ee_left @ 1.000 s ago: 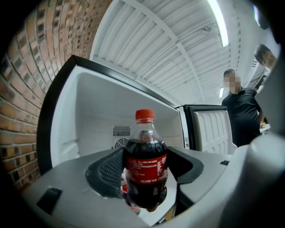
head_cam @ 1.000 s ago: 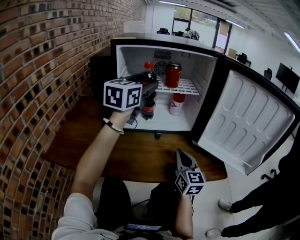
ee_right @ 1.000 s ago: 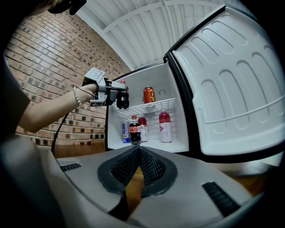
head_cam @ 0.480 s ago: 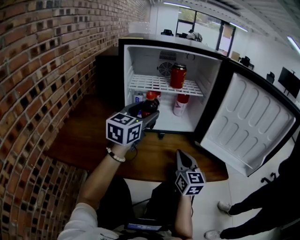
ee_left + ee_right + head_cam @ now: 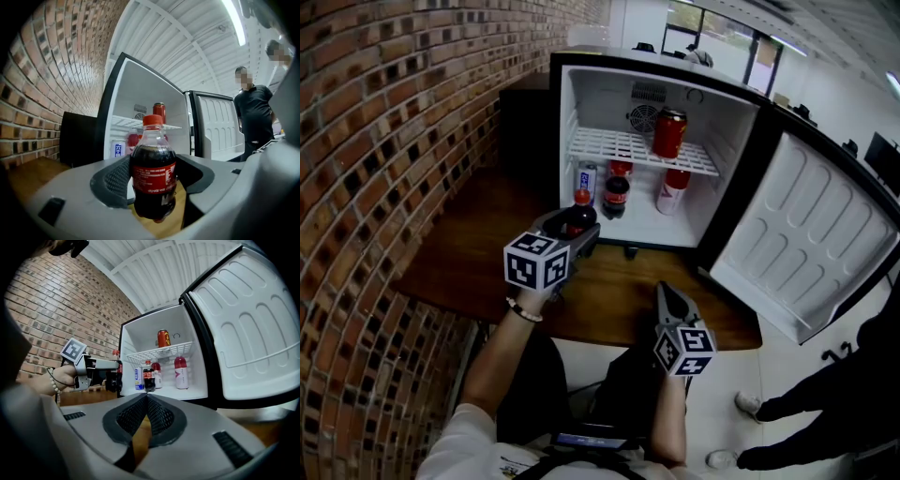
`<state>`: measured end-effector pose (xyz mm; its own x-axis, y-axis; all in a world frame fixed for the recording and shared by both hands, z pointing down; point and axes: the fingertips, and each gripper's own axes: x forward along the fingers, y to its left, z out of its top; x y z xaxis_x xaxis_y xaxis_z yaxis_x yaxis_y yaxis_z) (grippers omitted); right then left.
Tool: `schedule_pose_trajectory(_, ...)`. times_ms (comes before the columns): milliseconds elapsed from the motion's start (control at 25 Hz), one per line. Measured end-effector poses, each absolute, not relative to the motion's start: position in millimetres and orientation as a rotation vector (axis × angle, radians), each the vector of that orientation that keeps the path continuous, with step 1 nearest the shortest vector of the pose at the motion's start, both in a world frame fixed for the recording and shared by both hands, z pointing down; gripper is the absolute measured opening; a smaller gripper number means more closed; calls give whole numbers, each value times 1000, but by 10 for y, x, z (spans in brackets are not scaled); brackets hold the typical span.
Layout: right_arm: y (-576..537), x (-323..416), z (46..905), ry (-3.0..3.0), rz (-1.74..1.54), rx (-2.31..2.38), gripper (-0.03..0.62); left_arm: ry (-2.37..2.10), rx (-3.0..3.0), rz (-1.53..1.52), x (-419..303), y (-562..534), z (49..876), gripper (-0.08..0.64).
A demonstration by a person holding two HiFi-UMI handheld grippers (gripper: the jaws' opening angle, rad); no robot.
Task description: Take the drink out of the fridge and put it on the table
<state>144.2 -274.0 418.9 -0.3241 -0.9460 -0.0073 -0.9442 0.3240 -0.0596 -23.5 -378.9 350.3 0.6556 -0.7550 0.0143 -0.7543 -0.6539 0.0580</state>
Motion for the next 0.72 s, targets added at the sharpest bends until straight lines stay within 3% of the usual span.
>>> schedule_pose_trajectory(720,-2816,1271,4270,2565,-86,-1774,20,-1532,2606,48,-1191,-3986,4301,296)
